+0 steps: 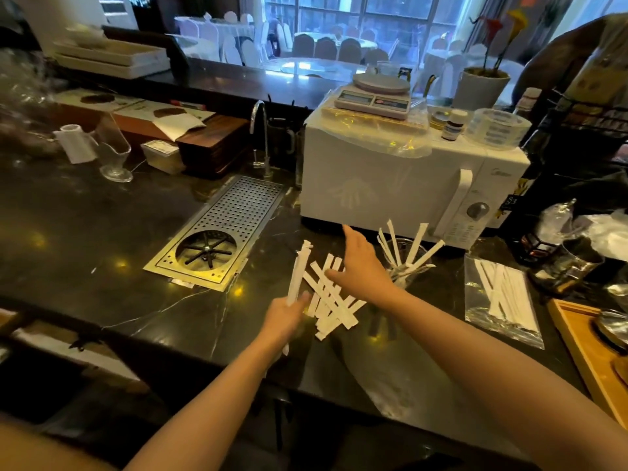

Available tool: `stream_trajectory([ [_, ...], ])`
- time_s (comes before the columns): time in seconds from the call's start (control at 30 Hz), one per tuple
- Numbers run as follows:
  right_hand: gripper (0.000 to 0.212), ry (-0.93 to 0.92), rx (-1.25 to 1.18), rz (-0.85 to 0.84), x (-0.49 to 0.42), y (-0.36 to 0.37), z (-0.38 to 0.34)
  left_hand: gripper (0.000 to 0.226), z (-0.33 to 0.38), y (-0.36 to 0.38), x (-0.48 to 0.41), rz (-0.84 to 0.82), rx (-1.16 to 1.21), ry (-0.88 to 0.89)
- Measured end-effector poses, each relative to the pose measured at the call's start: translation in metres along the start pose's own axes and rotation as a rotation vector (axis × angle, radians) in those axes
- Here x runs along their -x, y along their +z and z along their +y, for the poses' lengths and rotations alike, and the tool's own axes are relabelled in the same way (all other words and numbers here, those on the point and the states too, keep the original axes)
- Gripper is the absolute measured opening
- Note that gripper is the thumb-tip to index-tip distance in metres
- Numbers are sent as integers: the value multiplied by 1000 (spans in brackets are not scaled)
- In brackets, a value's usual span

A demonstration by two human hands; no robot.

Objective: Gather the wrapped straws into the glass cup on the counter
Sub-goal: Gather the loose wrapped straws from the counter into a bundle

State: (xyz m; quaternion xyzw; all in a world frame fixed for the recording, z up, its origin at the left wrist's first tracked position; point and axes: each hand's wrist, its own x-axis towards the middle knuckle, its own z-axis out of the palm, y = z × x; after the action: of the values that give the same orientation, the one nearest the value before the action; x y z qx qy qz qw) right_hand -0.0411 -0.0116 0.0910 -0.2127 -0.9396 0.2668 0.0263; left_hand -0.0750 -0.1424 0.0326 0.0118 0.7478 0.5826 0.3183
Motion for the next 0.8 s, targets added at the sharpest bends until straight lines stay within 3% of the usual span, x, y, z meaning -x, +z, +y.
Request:
stream_trajectory([
  [0.17, 90, 425, -211, -92, -23, 23, 26, 23, -4, -15, -7, 17, 62, -15],
  [0.3, 91, 654, -335, -155, -27, 32, 38, 40, -7, -22, -14, 24, 46, -25],
  [0.4, 94, 786, -395, -214, -26, 40, 40, 38, -9, -25, -19, 13, 44, -22],
  [0.5, 99, 820, -408, -202, -29, 50, 38, 24, -10, -27, -23, -29, 50, -27],
  [0.8, 105, 743, -173, -123, -47, 74, 21, 23, -13, -35, -36, -55, 41, -35],
])
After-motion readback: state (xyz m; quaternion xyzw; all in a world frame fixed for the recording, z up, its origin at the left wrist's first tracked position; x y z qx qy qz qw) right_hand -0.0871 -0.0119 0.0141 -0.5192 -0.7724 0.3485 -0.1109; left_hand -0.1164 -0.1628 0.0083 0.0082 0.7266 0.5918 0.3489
